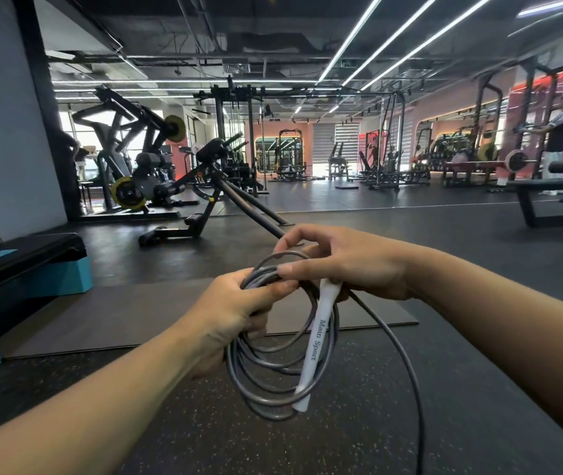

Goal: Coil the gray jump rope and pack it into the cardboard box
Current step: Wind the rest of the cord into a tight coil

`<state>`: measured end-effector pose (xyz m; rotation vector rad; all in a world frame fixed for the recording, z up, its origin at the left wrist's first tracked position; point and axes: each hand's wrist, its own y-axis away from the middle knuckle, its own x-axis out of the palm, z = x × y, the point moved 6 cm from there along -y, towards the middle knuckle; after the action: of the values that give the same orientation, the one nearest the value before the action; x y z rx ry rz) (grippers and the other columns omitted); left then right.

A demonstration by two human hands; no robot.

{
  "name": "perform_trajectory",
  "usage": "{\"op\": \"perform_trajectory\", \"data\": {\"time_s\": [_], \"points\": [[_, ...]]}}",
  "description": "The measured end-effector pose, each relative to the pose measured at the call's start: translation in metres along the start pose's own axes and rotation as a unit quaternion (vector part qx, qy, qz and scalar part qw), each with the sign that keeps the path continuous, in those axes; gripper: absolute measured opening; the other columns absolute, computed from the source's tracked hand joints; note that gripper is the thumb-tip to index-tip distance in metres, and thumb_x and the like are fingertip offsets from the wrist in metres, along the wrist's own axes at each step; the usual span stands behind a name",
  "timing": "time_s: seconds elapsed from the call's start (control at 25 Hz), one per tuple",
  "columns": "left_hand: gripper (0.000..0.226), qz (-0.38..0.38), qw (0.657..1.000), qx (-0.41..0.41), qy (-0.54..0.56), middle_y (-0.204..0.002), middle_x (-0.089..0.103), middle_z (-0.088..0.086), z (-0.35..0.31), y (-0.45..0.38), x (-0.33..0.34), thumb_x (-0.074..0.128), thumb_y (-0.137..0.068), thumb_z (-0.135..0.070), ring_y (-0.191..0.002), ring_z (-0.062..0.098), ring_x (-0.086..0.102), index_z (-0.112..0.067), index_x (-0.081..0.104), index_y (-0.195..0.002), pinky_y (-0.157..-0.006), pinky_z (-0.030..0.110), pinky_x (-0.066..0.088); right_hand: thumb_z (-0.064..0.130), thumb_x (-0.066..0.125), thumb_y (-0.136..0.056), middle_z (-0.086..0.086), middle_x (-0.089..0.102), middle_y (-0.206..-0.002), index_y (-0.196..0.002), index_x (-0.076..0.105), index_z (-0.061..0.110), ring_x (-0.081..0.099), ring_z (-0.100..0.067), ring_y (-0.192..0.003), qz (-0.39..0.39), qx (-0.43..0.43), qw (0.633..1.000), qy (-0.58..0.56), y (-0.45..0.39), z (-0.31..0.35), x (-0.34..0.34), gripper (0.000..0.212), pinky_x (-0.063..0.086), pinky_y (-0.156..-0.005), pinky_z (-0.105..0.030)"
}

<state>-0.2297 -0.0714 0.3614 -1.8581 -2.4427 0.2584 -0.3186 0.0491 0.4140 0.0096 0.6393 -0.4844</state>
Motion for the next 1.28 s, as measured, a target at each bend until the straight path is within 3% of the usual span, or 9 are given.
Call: {"op": "perform_trajectory", "data": {"time_s": [0.08, 0.2, 0.28, 0.44, 0.68, 0.8, 0.92, 1.08, 1.28], "points": [[0.054, 0.019, 0.999, -0.017, 0.032, -0.049, 0.035, -0.006, 0.004, 0.004, 0.001, 0.079, -0.079, -0.025, -0.040, 0.009, 0.025, 0.009, 0.057, -0.115, -0.042, 0.025, 0.027, 0.054, 0.073, -0.087, -0.009, 0.057, -0.072, -0.101, 0.065, 0.015, 0.045, -0.017, -0.054, -0.118, -0.036, 0.991, 0.045, 0.002, -0.001, -0.004, 0.043, 0.036, -0.048, -0.025], [0.053, 0.062, 0.997, -0.035, -0.002, -0.054, 0.048, -0.005, 0.005, 0.011, 0.018, 0.086, -0.071, -0.027, -0.041, 0.008, 0.029, -0.012, 0.063, -0.116, -0.043, 0.027, 0.027, 0.059, 0.065, -0.089, -0.002, 0.056, -0.058, -0.093, 0.058, 0.013, 0.049, -0.008, -0.044, -0.244, -0.098, 0.963, 0.059, 0.001, 0.000, 0.001, 0.046, 0.038, -0.048, -0.025], [0.048, 0.047, 0.998, -0.034, -0.025, -0.063, 0.061, -0.001, 0.003, 0.011, 0.022, 0.087, -0.071, -0.026, -0.043, 0.010, 0.030, -0.022, 0.065, -0.114, -0.044, 0.026, 0.023, 0.058, 0.057, -0.094, 0.000, 0.056, -0.060, -0.099, 0.054, 0.017, 0.057, -0.004, -0.048, -0.247, -0.114, 0.961, 0.057, -0.002, 0.004, 0.009, 0.041, 0.044, -0.055, -0.029], [0.033, 0.026, 0.998, -0.046, -0.042, -0.072, 0.068, 0.004, -0.006, 0.005, 0.013, 0.086, -0.072, -0.029, -0.043, 0.010, 0.031, -0.018, 0.073, -0.101, -0.043, 0.023, 0.019, 0.051, 0.036, -0.105, 0.006, 0.048, -0.065, -0.106, 0.047, 0.021, 0.047, -0.008, -0.057, -0.254, -0.159, 0.947, 0.113, 0.001, 0.016, 0.011, 0.032, 0.045, -0.065, -0.042], [0.018, 0.011, 0.994, 0.021, -0.104, -0.037, 0.046, -0.014, -0.014, 0.013, 0.012, 0.078, -0.082, -0.017, -0.030, -0.001, 0.038, -0.009, 0.076, -0.098, -0.035, 0.011, 0.027, 0.063, 0.031, -0.099, 0.007, 0.054, -0.070, -0.101, 0.054, 0.021, 0.053, -0.002, -0.059, -0.200, -0.122, 0.965, 0.121, 0.003, 0.009, 0.014, 0.048, 0.044, -0.064, -0.031], [0.016, -0.005, 0.999, 0.021, -0.043, -0.047, 0.034, -0.008, -0.007, 0.015, -0.008, 0.085, -0.076, -0.029, -0.036, 0.009, 0.025, -0.019, 0.075, -0.084, -0.043, 0.024, 0.014, 0.063, 0.038, -0.100, 0.005, 0.055, -0.063, -0.082, 0.068, 0.016, 0.047, -0.001, -0.048, -0.155, -0.057, 0.980, 0.115, 0.009, -0.015, 0.001, 0.059, 0.036, -0.056, -0.019], [0.032, -0.076, 0.994, 0.043, 0.062, -0.053, 0.030, -0.006, -0.004, 0.015, -0.034, 0.085, -0.069, -0.037, -0.037, 0.009, 0.020, -0.019, 0.060, -0.077, -0.044, 0.028, 0.013, 0.060, 0.059, -0.094, 0.003, 0.044, -0.056, -0.082, 0.076, 0.012, 0.036, -0.011, -0.048, -0.126, 0.014, 0.991, 0.050, 0.024, -0.050, -0.017, 0.052, 0.032, -0.050, -0.021], [0.021, -0.145, 0.954, 0.085, 0.246, -0.049, 0.028, -0.009, -0.013, 0.012, -0.033, 0.075, -0.078, -0.035, -0.033, 0.003, 0.020, -0.022, 0.060, -0.081, -0.040, 0.024, 0.010, 0.058, 0.063, -0.091, 0.004, 0.037, -0.061, -0.091, 0.079, 0.016, 0.031, -0.015, -0.055, -0.099, 0.039, 0.986, -0.124, 0.023, -0.075, -0.003, 0.045, 0.035, -0.053, -0.027], [0.023, -0.244, 0.884, 0.115, 0.382, -0.053, 0.033, -0.009, -0.016, -0.007, -0.016, 0.075, -0.084, -0.034, -0.035, 0.003, 0.023, -0.021, 0.057, -0.084, -0.031, 0.018, 0.022, 0.071, 0.072, -0.075, -0.008, 0.051, -0.089, -0.105, 0.077, 0.021, 0.038, -0.011, -0.063, -0.072, -0.052, 0.925, -0.370, 0.005, -0.053, 0.057, 0.058, 0.028, -0.058, -0.030]]}}
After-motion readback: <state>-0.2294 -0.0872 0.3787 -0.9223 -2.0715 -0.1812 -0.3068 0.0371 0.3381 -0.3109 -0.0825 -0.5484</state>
